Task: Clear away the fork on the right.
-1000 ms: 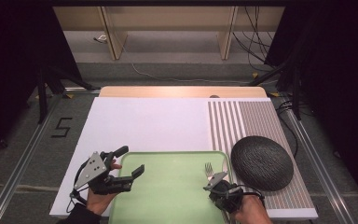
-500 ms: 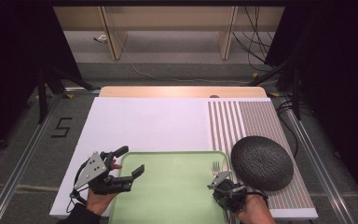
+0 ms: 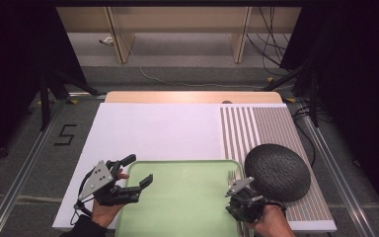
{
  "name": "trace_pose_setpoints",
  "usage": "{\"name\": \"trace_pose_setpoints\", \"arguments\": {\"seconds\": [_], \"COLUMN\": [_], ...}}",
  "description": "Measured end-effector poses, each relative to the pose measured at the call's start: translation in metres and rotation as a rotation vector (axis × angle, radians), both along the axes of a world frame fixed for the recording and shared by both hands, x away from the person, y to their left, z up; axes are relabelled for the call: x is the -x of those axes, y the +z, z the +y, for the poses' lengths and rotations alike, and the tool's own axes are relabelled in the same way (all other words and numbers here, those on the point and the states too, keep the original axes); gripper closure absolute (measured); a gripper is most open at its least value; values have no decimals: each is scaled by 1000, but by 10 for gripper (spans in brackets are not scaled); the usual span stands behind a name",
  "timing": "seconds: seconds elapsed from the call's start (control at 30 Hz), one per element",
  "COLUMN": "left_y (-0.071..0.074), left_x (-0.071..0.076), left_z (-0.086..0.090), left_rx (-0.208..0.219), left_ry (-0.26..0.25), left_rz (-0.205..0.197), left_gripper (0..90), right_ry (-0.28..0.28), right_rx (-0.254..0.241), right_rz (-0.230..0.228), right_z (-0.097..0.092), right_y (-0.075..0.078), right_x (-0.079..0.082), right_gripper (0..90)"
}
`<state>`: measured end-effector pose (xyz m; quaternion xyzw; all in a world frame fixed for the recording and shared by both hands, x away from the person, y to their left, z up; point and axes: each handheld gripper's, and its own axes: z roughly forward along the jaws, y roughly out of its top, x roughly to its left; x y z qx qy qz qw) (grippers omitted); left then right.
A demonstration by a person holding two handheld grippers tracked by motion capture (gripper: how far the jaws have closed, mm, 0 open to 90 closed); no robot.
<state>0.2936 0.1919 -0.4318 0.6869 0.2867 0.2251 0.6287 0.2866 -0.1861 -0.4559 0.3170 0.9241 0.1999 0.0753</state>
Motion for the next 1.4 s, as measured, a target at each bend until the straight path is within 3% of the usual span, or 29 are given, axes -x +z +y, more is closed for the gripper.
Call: {"name": "trace_pose_setpoints", "arguments": {"seconds": [0.07,0.17,0.6,0.97,1.4], "left_y": [0,0,0,0,0], "left_x": [0,0,0,0,0], "left_z": [0,0,0,0,0], "left_rx": [1,1,0,1,1], "left_ry": [0,0,0,-1,-1], "left_rz": [0,-2,-2,-3,-2], "left_gripper": [164,164,164,164,164], "right_ry": [-32,-71,-149,-188,-233], "right_rx": [-40,-102,-353,-460,-506], "right_rz": [12,8,24,7,-28], "right_z": [-2,-4,-17,-23,-35], "right_y": [3,6,20,28,34], "right_x": [-1,-4,-7,-7,-7], "right_gripper": [623,541,341,217,185]}}
